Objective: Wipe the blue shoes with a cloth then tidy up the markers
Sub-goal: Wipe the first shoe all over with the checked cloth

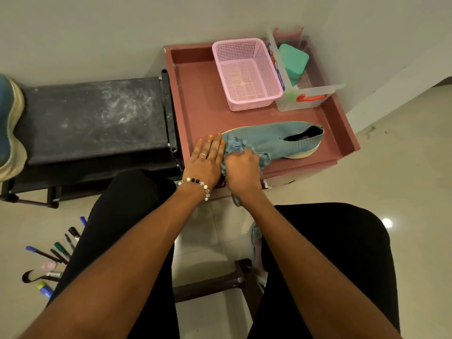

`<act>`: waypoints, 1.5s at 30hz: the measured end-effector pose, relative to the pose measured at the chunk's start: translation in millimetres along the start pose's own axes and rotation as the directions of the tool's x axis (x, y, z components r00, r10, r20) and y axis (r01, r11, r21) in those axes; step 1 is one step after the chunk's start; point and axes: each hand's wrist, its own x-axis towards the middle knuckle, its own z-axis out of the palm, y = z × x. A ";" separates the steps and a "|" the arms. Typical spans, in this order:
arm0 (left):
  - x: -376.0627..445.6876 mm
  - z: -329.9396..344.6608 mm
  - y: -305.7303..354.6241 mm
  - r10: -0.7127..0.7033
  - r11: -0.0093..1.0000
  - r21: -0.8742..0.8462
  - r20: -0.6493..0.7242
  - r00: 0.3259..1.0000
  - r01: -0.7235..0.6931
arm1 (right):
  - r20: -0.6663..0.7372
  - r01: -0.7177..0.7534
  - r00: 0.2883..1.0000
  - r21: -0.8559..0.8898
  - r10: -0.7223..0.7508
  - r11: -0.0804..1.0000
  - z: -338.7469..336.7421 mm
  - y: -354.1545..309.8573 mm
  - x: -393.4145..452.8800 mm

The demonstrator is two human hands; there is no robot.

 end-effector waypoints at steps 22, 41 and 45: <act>1.8 -2.5 -1.2 0.011 0.999 -0.043 0.025 1.000 -0.010 | 0.180 0.096 0.981 -0.107 -0.076 0.990 -10.0 15.5 14.0; 10.2 5.0 -3.5 0.042 0.998 -0.053 0.001 0.999 -0.042 | 0.180 -0.192 0.976 0.477 0.119 0.858 -46.3 64.5 19.8; 13.2 1.3 -0.6 0.029 0.994 -0.109 0.000 1.000 -0.029 | -0.008 -0.165 0.980 0.542 0.201 0.824 -56.0 77.4 16.1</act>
